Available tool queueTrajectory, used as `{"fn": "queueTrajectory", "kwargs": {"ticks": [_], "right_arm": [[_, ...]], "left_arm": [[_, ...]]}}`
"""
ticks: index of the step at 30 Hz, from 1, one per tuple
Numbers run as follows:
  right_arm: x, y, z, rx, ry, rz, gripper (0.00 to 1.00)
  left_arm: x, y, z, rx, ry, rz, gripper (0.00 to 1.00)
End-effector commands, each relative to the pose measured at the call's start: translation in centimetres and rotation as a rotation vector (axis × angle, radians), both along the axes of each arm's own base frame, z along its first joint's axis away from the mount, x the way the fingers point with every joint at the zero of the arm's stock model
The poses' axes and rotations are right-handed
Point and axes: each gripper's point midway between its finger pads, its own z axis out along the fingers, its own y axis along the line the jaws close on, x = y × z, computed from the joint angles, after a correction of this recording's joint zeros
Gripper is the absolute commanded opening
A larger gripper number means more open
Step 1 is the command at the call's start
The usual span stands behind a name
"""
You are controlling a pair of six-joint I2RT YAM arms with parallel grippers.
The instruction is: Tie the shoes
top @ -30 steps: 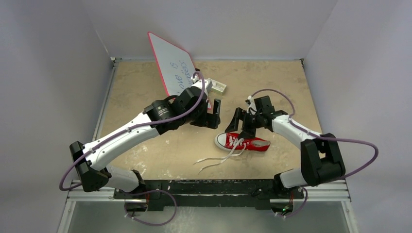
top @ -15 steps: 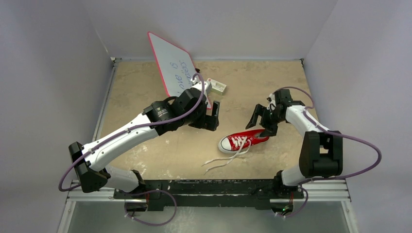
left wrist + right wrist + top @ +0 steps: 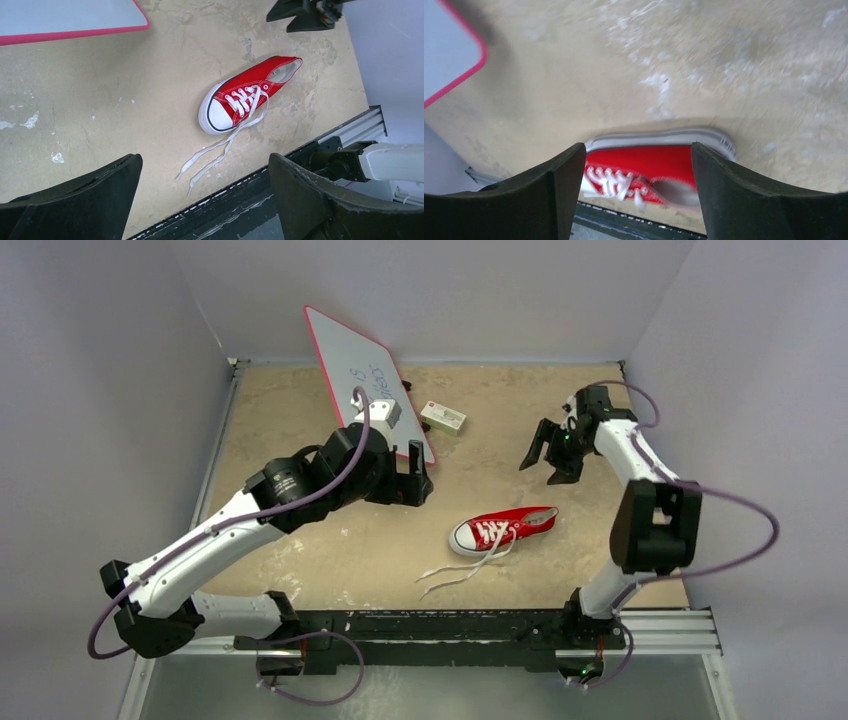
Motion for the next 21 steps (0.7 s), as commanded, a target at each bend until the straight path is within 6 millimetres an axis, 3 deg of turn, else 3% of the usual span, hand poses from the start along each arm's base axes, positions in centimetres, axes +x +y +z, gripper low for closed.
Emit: {"fn": "queueTrajectory", "kwargs": {"ticks": [1, 5, 10, 18, 21], "right_arm": [[-1.0, -1.9, -4.8, -0.075, 0.168, -0.012, 0.78], [-4.1, -0.7, -6.3, -0.013, 0.204, -0.014, 0.78], [-7.9, 4.3, -4.9, 0.217, 0.194, -0.039, 0.77], [-13.8, 14.2, -2.7, 0.47, 0.212, -0.005, 0.78], [-14.3, 15.5, -1.5, 0.502, 0.186, 0.055, 0.78]], "left_arm": [[0.3, -0.9, 0.1, -0.008, 0.003, -0.006, 0.99], [0.4, -1.2, -0.1, 0.001, 0.003, -0.015, 0.99], [0.4, -1.9, -0.8, -0.016, 0.017, -0.027, 0.99], [0.0, -1.2, -2.5, 0.081, 0.038, -0.064, 0.99], [-0.3, -1.5, -2.7, 0.084, 0.058, -0.08, 0.99]]}}
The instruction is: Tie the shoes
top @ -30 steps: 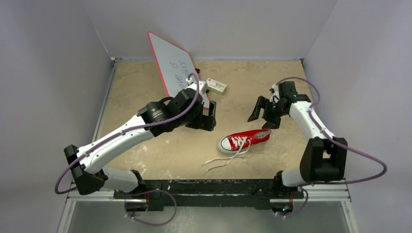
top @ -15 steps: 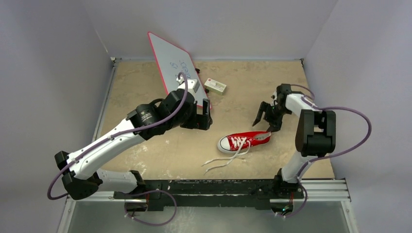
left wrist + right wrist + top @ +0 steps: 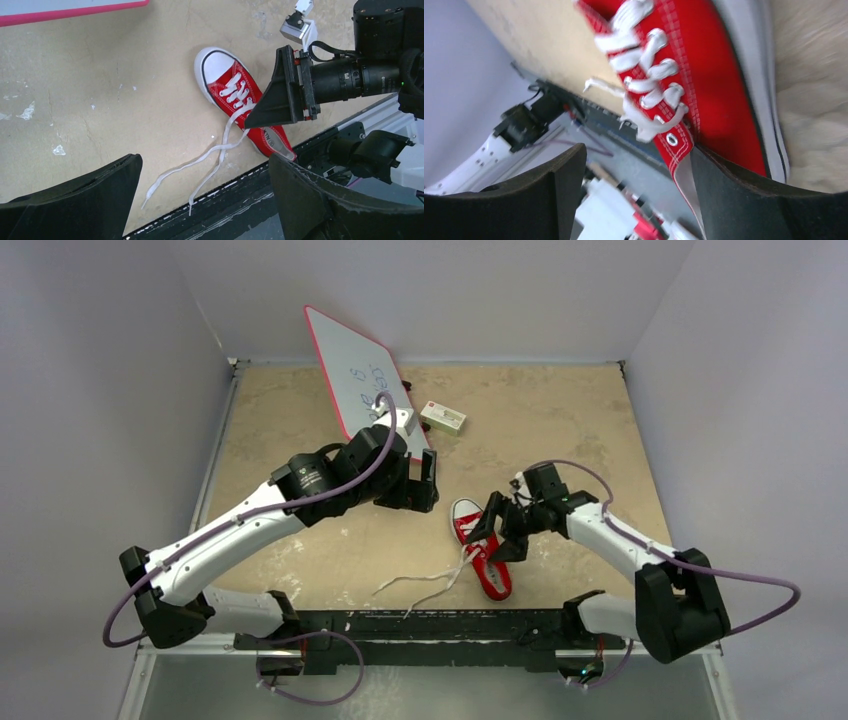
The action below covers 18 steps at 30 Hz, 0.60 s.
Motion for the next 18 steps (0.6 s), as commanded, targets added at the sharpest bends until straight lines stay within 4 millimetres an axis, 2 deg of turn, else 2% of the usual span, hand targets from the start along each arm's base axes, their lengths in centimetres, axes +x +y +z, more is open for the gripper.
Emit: {"fn": "queueTrajectory", "kwargs": {"ticks": [1, 4, 7, 8, 11, 13, 16, 18], "right_arm": [[0.0, 2.9, 3.6, 0.147, -0.004, 0.021, 0.78], [1.2, -0.2, 4.1, -0.079, -0.099, 0.081, 0.81], [2.5, -3.2, 2.4, -0.299, -0.147, 0.158, 0.82], [3.2, -4.1, 1.9, -0.37, -0.167, 0.217, 0.85], [4.7, -3.8, 1.3, -0.486, -0.152, 0.284, 0.88], [6.0, -3.7, 1.3, -0.547, -0.148, 0.252, 0.98], [7.5, -3.0, 1.1, -0.612, -0.139, 0.206, 0.99], [7.7, -1.6, 0.4, -0.612, -0.135, 0.217, 0.99]], "left_arm": [[-0.5, -0.6, 0.3, -0.005, 0.006, -0.043, 0.99], [-0.7, -0.7, 0.7, -0.054, 0.018, -0.02, 0.99], [-1.0, -1.1, 0.6, -0.112, 0.044, 0.01, 0.99], [-1.2, -1.2, 0.5, -0.129, 0.059, 0.013, 0.99], [-1.5, -1.3, 1.0, -0.173, 0.066, 0.025, 0.99], [-1.5, -0.9, 1.5, -0.182, 0.052, 0.037, 0.99], [-1.5, -0.1, 1.7, -0.16, 0.042, 0.05, 0.99], [-1.5, 0.1, 1.5, -0.148, 0.041, 0.051, 0.99]]}}
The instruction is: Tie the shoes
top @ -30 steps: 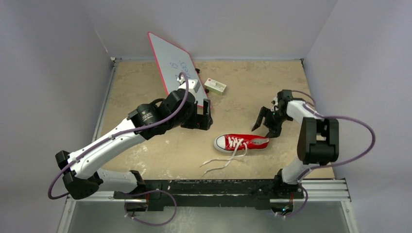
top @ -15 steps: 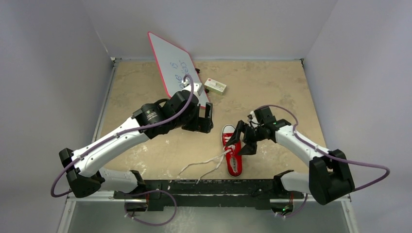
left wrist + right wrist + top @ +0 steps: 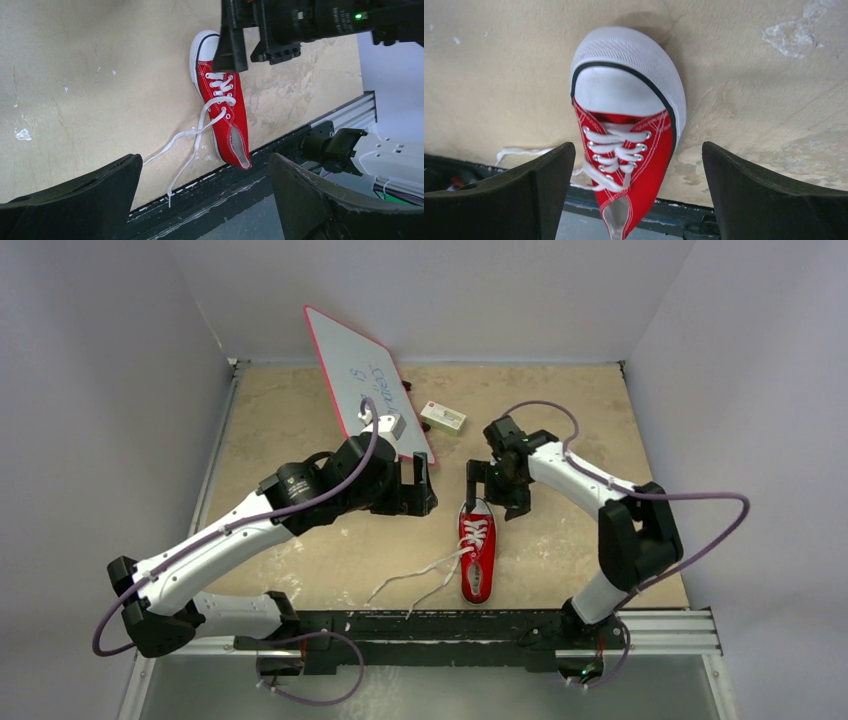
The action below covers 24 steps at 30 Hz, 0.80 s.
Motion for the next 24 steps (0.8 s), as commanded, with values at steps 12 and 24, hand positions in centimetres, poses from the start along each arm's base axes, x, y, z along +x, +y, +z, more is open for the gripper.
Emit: {"fn": "queueTrajectory", "kwargs": {"ticks": [12, 24], "right_arm": [[-1.0, -0.2, -5.0, -0.31, 0.021, 0.054, 0.99], [3.2, 2.0, -3.4, -0.296, -0.069, -0.053, 0.77]], "left_arm": [[0.5, -0.9, 1.3, -0.019, -0.044, -0.027, 0.99], [1.5, -2.7, 1.6, 0.024, -0.076, -0.103, 0.99]]}}
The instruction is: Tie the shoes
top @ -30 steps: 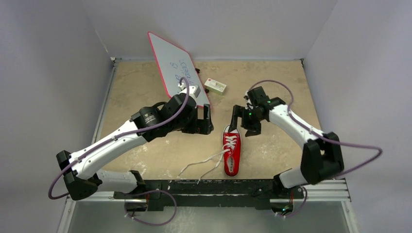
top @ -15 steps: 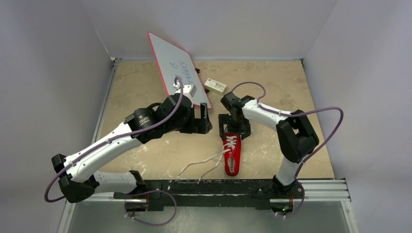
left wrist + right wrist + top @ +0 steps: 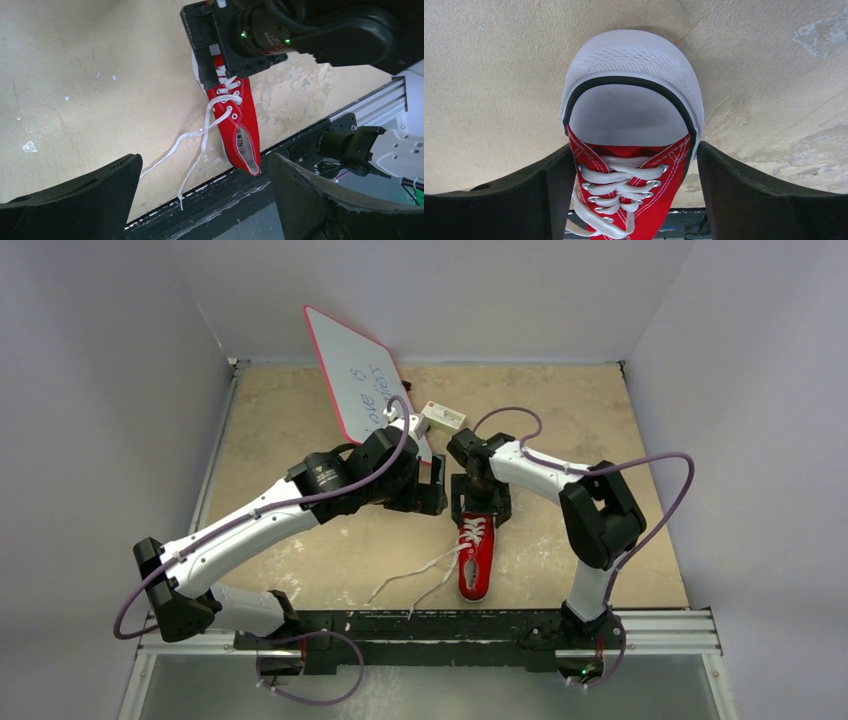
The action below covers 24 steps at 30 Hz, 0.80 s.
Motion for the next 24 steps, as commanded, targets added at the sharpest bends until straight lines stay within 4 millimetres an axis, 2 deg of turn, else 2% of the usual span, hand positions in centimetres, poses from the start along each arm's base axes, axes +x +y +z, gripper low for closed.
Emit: {"fn": "queueTrajectory", "kwargs": {"ticks": [1, 9, 15, 18, 20, 22, 24], "right_arm": [[4.0, 0.6, 0.7, -0.043, -0.134, -0.06, 0.76], [7.4, 0.4, 2.3, -0.109, -0.246, -0.062, 0.76], [8.9, 0.3, 5.0, -0.084, -0.367, -0.089, 0.73], [9.1, 1.2, 4.7, -0.031, -0.377, -0.059, 0.73], [9.1, 1.5, 4.2, -0.028, -0.362, -0.041, 0.77], [8.8, 1.3, 4.0, -0.047, -0.334, -0.036, 0.9], [8.2, 0.8, 4.3, -0.059, -0.321, -0.031, 0.98]], "left_arm": [[0.6, -1.1, 3.5, -0.063, -0.087, -0.042, 0.99], [0.9, -0.1, 4.3, -0.061, -0.104, 0.004, 0.99], [0.5, 1.2, 4.9, -0.095, -0.106, 0.064, 0.99], [0.2, 1.4, 4.9, -0.112, -0.095, 0.077, 0.99], [0.0, 1.4, 4.7, -0.116, -0.086, 0.078, 0.99], [-0.1, 1.5, 4.4, -0.11, -0.078, 0.078, 0.99], [-0.1, 1.5, 4.0, -0.098, -0.072, 0.074, 0.99]]}}
